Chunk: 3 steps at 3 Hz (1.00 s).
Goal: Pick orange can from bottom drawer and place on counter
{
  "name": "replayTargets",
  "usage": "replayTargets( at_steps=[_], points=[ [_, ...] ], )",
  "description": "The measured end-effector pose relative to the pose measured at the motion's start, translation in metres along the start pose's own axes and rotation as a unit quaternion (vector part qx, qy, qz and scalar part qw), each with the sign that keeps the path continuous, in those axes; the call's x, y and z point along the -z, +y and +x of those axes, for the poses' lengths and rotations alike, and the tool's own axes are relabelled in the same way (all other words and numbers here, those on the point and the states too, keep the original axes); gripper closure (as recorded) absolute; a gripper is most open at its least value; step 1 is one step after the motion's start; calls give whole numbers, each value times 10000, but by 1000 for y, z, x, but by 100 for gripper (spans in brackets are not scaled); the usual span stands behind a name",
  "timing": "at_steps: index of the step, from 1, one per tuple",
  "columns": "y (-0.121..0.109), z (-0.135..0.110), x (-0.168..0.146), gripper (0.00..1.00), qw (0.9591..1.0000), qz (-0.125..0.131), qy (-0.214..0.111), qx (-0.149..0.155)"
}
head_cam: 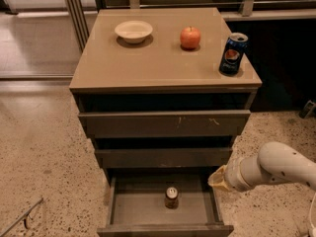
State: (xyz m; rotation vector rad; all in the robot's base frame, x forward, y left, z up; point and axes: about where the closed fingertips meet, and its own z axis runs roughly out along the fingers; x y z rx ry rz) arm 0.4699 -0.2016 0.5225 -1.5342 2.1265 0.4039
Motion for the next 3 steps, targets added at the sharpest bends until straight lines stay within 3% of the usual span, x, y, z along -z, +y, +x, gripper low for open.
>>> replayTargets(
  at_steps=[1, 2, 3],
  points=[
    [-18, 19, -56, 100, 9989, -33, -458, -74],
    [-4, 37, -99, 100, 9972, -305, -621, -291],
    [-4, 37, -99, 100, 9972, -305, -621, -291]
  ],
)
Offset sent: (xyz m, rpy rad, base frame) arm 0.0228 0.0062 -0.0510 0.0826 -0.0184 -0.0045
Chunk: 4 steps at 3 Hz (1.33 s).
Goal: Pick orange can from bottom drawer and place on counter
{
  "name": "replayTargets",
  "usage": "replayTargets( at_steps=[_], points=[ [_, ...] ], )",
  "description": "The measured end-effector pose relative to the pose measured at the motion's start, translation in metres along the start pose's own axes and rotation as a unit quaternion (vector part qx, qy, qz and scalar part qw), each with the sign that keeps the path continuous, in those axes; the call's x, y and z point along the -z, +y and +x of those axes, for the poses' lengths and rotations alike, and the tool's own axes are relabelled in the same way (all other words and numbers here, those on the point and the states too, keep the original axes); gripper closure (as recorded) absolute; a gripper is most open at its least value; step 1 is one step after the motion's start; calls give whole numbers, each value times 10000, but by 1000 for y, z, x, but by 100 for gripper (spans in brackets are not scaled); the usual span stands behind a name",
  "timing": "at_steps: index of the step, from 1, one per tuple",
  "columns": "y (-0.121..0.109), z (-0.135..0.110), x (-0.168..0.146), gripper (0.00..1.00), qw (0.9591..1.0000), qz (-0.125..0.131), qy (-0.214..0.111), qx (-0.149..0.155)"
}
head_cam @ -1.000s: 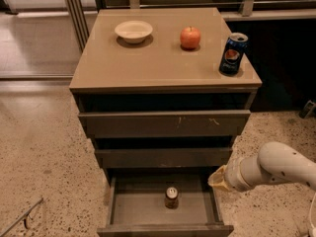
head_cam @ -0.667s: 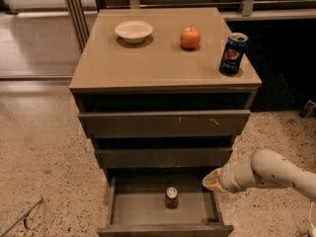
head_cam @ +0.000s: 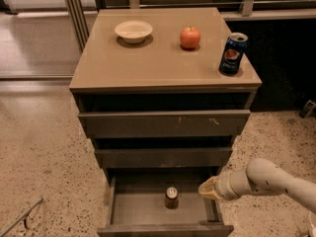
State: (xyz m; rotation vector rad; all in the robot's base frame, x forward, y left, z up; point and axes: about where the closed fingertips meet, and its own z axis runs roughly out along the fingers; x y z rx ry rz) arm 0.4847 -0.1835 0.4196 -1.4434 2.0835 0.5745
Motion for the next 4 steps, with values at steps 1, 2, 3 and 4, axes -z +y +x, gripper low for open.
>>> replayTargets(
  at_steps=[1, 2, 3, 4],
  points=[
    [3, 14, -13, 100, 10000, -46, -53, -44],
    [7, 24, -32, 100, 9997, -56, -227, -3],
    [5, 36, -58, 100, 9989, -31, -443, 152],
    [-5, 65, -103, 100, 9983, -49, -521, 273]
  ],
)
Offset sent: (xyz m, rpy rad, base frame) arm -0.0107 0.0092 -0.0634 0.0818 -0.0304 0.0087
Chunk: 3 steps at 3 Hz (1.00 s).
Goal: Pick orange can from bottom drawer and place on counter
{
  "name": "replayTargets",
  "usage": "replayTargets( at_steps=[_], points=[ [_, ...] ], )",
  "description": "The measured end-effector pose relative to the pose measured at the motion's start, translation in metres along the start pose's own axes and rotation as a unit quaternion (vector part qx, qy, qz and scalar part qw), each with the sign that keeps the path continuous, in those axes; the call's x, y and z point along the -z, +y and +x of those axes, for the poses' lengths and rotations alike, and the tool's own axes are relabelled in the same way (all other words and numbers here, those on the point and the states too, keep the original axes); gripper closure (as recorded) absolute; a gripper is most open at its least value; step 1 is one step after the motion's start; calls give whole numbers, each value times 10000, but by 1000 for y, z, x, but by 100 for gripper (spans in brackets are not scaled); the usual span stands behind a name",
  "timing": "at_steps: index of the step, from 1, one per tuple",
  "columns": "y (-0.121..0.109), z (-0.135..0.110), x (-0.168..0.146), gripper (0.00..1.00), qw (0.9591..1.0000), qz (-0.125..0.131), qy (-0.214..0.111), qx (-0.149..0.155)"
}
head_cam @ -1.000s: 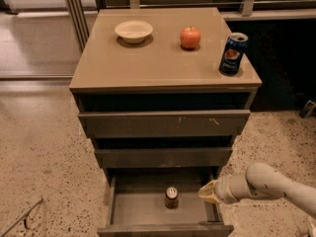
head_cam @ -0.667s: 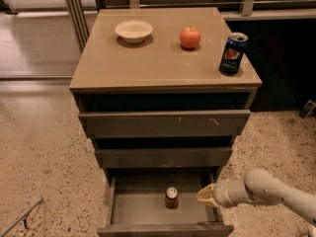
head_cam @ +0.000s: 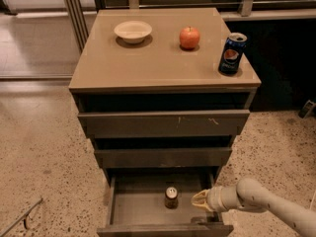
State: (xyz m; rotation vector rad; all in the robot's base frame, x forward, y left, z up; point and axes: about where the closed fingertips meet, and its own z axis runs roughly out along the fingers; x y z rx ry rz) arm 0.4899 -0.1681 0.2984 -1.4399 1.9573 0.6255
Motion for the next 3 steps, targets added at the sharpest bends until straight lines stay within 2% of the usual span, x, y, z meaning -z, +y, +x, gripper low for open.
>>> replayTargets(
  at_steps=[1, 2, 3],
  points=[
    [0, 0, 0, 100, 10000, 0, 0, 1],
    [-1, 9, -10, 84, 9998, -26, -18, 178],
    [-7, 17, -27, 62, 9988, -30, -23, 481]
  ],
)
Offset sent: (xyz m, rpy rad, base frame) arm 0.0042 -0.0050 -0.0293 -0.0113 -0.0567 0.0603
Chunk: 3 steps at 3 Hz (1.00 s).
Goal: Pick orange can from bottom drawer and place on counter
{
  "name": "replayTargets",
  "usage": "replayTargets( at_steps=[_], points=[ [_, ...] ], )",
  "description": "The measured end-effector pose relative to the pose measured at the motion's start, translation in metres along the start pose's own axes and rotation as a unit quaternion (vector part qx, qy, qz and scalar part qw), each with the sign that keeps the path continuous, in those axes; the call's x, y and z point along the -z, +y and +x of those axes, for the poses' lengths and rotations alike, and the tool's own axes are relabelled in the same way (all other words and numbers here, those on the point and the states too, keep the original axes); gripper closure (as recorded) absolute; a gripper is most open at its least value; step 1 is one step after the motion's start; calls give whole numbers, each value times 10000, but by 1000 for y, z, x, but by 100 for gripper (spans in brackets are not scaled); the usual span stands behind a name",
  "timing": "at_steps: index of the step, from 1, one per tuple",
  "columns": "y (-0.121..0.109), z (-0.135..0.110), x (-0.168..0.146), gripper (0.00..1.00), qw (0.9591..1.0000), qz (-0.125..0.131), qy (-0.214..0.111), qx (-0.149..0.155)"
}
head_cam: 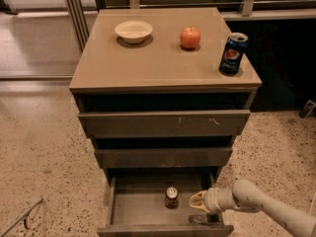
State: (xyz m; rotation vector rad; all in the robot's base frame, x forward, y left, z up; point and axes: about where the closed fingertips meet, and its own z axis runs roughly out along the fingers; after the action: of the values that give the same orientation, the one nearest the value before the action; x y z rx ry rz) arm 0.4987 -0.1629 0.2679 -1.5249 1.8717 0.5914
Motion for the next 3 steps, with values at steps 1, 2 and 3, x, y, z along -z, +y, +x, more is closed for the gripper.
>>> replayTargets(
  at_steps=[1, 2, 3],
  points=[
    [-7, 10, -19, 39, 9997, 25, -12, 236],
    [-14, 19, -34, 25, 9993, 82, -103, 336],
    [-22, 23, -49, 24, 9988, 136, -232, 402]
  ],
)
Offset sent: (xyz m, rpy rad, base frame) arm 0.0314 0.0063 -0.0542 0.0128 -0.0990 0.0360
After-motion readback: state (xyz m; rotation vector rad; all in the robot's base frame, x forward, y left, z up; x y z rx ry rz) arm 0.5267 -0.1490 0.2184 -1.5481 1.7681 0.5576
